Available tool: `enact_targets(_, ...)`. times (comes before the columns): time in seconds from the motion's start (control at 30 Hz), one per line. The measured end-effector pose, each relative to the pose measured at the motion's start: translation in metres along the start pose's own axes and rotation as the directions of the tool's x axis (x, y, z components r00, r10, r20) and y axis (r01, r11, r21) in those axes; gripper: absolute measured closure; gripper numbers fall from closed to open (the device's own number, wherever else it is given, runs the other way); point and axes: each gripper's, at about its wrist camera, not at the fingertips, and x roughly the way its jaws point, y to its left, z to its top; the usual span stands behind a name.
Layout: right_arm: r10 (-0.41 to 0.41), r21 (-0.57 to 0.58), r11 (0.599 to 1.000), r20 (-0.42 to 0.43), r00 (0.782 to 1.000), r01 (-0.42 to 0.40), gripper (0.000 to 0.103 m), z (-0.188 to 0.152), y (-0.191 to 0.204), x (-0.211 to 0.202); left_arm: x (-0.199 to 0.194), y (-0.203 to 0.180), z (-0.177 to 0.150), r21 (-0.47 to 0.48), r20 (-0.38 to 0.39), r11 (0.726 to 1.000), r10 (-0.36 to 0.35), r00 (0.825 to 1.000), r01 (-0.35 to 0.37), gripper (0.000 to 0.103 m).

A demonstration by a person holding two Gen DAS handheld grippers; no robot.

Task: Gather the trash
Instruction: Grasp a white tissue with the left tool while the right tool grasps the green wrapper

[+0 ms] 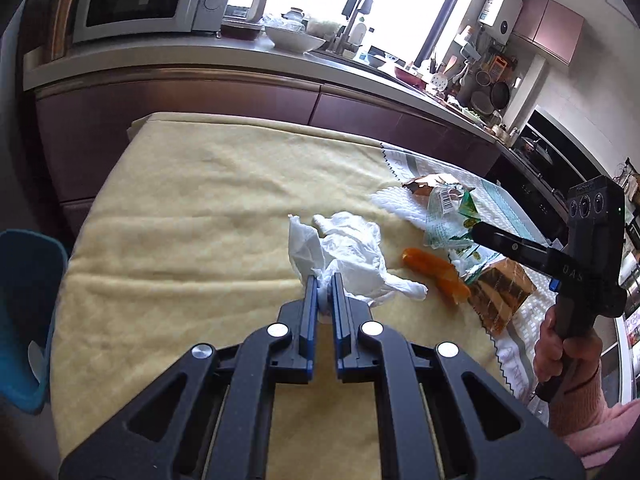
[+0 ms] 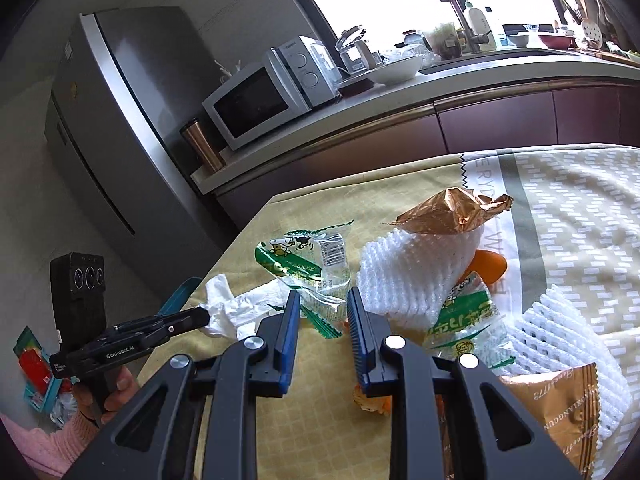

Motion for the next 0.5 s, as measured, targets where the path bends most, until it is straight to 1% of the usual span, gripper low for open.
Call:
enact_targets(0.17, 0.017, -0.02, 1.0, -0.021, 1.0, -0.017, 0.081, -0.002, 0.012, 0.009, -0.017, 0.017, -0.017, -0.027, 0.005, 0.999, 0.023, 1.0, -0.023, 0.096)
enact_targets(0.3, 0.026, -0.05, 0.998, -0.04, 0.999, -0.028, 0.081, -0.008, 0.024, 0.018, -0.034, 0.027, -0.031, -0.055, 0.025, 0.998, 0.013, 1.0, -0.011, 0.096)
enact_targets(0.5, 0.053, -0.073, 0.996, -0.07, 0.996, -0.058, 0.081, -0.013, 0.039, 0.026, -0.049, 0.039, -0.04, -0.09, 0.043, 0.995, 0.047, 0.998, -0.043, 0.096)
